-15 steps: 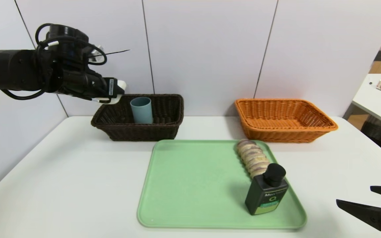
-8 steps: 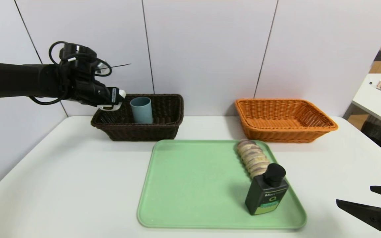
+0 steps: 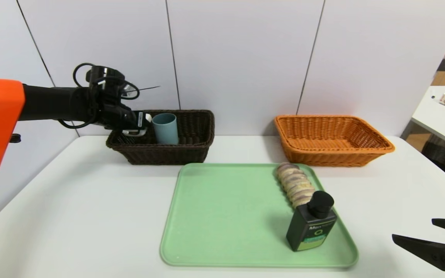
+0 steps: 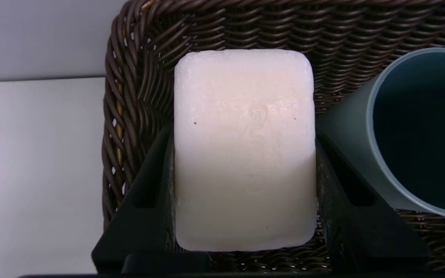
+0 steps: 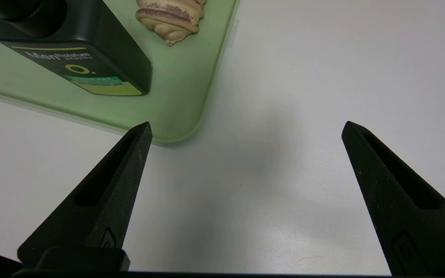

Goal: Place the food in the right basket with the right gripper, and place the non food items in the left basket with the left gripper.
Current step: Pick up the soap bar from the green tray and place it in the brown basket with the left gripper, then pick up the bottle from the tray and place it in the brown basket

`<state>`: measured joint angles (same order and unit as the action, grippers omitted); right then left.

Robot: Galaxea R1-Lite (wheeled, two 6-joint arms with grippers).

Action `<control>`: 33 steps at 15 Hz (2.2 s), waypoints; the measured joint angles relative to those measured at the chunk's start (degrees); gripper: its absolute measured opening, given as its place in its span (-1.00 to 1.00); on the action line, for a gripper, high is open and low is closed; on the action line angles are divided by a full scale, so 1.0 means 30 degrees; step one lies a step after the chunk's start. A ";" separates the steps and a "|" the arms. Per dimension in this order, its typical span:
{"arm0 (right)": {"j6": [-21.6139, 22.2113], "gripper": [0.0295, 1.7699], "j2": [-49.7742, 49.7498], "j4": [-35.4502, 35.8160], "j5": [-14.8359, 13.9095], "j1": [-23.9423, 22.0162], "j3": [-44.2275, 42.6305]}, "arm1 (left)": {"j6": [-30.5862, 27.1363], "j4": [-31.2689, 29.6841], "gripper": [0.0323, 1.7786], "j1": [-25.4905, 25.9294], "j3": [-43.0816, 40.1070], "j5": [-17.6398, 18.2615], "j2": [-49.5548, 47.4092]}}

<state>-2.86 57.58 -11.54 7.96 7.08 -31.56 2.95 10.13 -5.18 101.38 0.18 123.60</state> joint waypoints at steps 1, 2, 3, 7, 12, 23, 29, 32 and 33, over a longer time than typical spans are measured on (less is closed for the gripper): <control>0.0000 0.92 0.0008 0.0000 -0.0008 0.0000 0.0020 | 0.0024 0.0000 0.10 0.0012 0.0016 -0.0037 0.0171; 0.0000 0.92 0.0008 0.0008 0.0000 0.0000 0.0020 | 0.0053 0.0000 0.10 0.0012 0.0016 -0.0085 0.0317; 0.0008 0.92 0.0016 0.0000 0.0000 0.0000 0.0020 | 0.0089 -0.0008 0.10 0.0020 0.0016 -0.0098 0.0447; -0.0008 0.92 0.0020 0.0008 -0.0016 0.0000 0.0004 | 0.0098 -0.0024 0.35 0.0012 0.0008 -0.0114 0.0679; 0.0000 0.92 0.0020 0.0008 -0.0008 0.0000 0.0000 | 0.0081 0.0041 0.61 0.0028 0.0000 -0.0106 0.0484; -0.0028 0.92 -0.0081 0.0028 -0.0020 -0.0211 -0.0016 | 0.0033 0.1609 0.84 -0.0947 0.1085 -0.0085 -0.4137; 0.0000 0.92 -0.0284 0.0138 -0.0008 -0.0203 0.0142 | 0.1837 0.2141 0.88 -0.6079 -0.2601 -0.0223 -0.7180; 0.0000 0.92 -0.0545 0.0118 -0.0016 -0.0195 0.0223 | 0.3149 0.2076 0.88 -0.9371 -0.3665 -0.1491 -0.7932; 0.0000 0.92 -0.0618 0.0118 -0.0028 -0.0195 0.0284 | 0.3470 0.2076 0.88 -1.0390 -0.3852 -0.2162 -0.8050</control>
<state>-2.86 55.72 -11.19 7.88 6.50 -30.71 13.36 16.36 -36.35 89.82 -6.30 99.45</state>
